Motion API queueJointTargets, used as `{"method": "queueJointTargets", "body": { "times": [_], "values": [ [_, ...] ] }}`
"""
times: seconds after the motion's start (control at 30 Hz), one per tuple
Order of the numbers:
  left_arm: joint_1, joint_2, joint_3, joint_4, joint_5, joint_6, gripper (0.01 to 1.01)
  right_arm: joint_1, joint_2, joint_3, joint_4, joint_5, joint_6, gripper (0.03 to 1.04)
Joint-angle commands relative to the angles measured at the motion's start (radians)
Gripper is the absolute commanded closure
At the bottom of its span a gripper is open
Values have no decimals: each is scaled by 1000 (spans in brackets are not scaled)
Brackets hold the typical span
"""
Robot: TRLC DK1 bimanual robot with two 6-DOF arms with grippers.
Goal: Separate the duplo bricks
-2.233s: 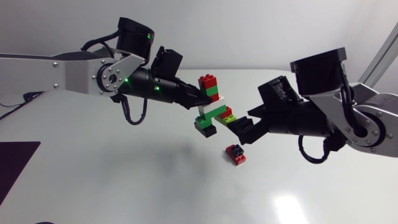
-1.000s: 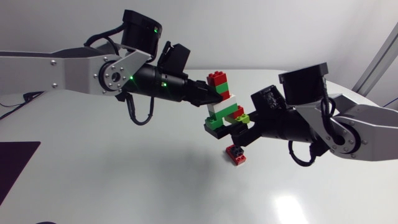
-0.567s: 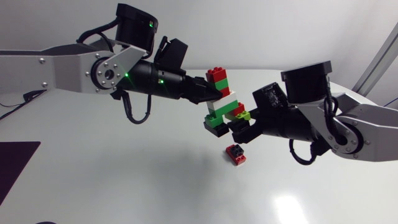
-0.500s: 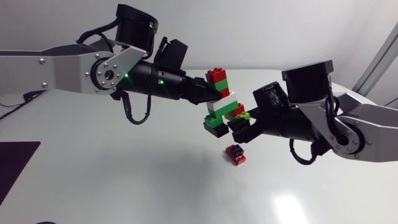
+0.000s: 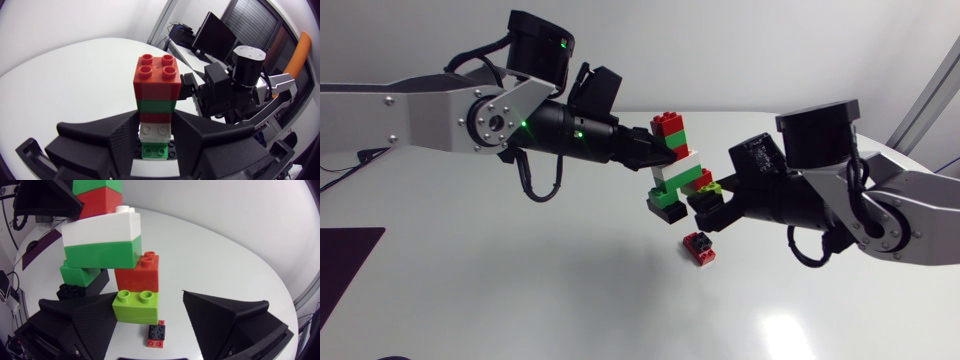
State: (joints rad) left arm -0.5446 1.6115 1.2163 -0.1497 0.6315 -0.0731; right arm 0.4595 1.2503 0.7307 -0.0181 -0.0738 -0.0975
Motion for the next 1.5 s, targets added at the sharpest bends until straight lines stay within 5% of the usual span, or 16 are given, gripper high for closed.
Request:
{"method": "queueJointTargets", "body": {
  "times": [0.0,0.23,0.57,0.93,1.47],
  "values": [
    [-9,-1,-20,6,13,-25,811,8,-18,-27,15,9,-11,225],
    [-17,11,-24,6,17,-24,811,13,-32,-36,44,11,-15,370],
    [-21,14,-21,4,23,-25,811,41,-40,-71,104,46,-27,713],
    [-11,5,6,-53,31,-5,811,42,-68,-80,81,71,-131,733],
    [-2,-12,-26,-50,31,18,811,53,-40,-114,92,72,-122,733]
  ]
}}
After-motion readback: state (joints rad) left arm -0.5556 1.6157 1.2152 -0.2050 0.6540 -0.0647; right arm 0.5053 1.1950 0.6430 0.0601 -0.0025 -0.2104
